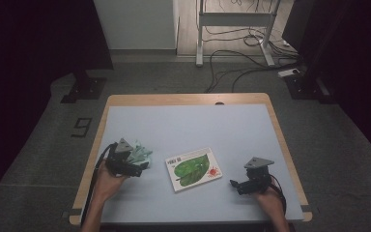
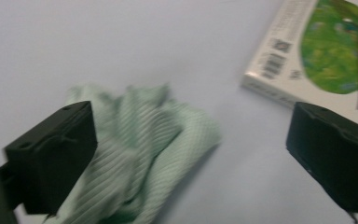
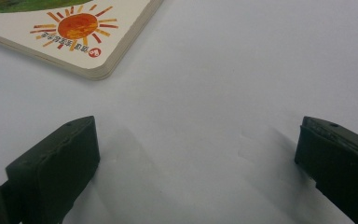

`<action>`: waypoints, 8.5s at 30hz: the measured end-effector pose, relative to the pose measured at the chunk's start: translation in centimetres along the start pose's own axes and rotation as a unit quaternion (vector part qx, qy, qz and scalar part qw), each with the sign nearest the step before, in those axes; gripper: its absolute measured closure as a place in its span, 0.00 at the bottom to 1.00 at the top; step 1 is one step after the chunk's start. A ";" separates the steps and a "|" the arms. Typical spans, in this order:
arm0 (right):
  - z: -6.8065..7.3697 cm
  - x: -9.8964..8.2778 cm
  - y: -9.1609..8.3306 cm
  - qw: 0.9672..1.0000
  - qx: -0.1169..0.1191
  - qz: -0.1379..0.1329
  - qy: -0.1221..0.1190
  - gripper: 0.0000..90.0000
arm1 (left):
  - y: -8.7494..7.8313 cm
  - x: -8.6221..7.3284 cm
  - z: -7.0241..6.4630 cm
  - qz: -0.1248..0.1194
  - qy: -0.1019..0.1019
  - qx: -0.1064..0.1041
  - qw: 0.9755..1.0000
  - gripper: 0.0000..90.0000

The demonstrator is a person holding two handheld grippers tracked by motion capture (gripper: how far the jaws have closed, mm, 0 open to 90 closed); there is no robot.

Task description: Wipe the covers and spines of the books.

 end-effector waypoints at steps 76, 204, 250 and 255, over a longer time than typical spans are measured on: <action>1.9 8.1 5.5 0.995 0.090 0.013 -0.048 0.00 | 6.9 -1.6 -8.6 0.029 0.091 -0.107 0.990 0.00; 1.9 9.5 3.4 0.979 0.193 0.030 -0.063 0.40 | 6.6 -1.4 -8.3 0.029 0.070 -0.116 0.990 0.00; 2.0 5.8 1.2 0.982 0.169 -0.006 -0.084 0.59 | 7.6 0.3 -7.4 0.018 0.015 -0.160 0.987 0.00; 2.0 5.7 1.2 0.982 0.167 -0.006 -0.086 0.60 | 7.8 0.5 -7.7 0.017 0.011 -0.166 0.986 0.00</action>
Point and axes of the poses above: each handheld gripper's, and its own axes: y roughly forward along the jaws, x roughly out of its top, z roughly to its left, the point moved 3 cm from there along y, roughly forward along the jaws
